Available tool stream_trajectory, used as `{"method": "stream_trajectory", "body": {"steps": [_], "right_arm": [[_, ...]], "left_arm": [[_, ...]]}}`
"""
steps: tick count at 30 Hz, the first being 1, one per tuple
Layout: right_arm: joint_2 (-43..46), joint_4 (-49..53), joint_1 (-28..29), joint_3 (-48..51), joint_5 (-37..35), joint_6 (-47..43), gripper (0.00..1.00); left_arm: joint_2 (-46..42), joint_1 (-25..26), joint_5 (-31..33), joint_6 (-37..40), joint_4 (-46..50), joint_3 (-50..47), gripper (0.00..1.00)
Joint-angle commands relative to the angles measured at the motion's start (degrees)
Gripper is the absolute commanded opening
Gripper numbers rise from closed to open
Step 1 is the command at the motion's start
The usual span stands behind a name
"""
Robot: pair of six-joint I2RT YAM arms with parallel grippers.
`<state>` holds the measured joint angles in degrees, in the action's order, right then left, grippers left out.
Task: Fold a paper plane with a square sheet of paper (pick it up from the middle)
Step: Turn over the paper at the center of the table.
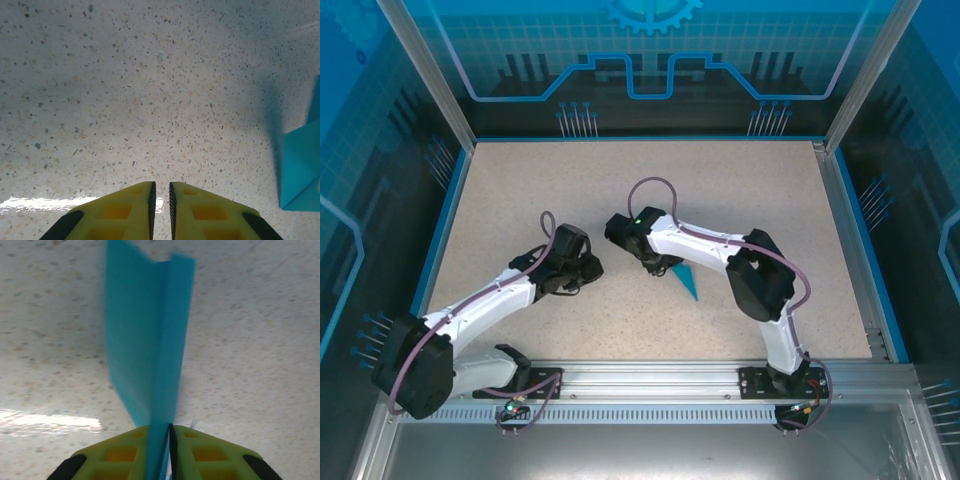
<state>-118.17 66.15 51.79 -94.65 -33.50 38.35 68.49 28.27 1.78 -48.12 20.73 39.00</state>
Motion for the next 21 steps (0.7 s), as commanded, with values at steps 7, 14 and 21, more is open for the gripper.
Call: {"method": "stream_trajectory", "body": {"steps": [7, 14, 21], "right_arm": [[-1.1, -9.5, 1.3, 0.6, 18.8, 1.0, 0.45], [14.1, -30.6, -2.7, 13.9, 38.6, -3.0, 0.77], [30.7, -45.0, -11.7, 28.8, 47.6, -1.9, 0.81]], "left_arm": [[0.9, -0.7, 1.2, -0.3, 1.6, 0.2, 0.21], [1.0, -0.7, 1.1, -0.6, 1.8, 0.8, 0.22], [-1.2, -0.8, 1.1, -1.1, 1.7, -0.9, 0.26]]}}
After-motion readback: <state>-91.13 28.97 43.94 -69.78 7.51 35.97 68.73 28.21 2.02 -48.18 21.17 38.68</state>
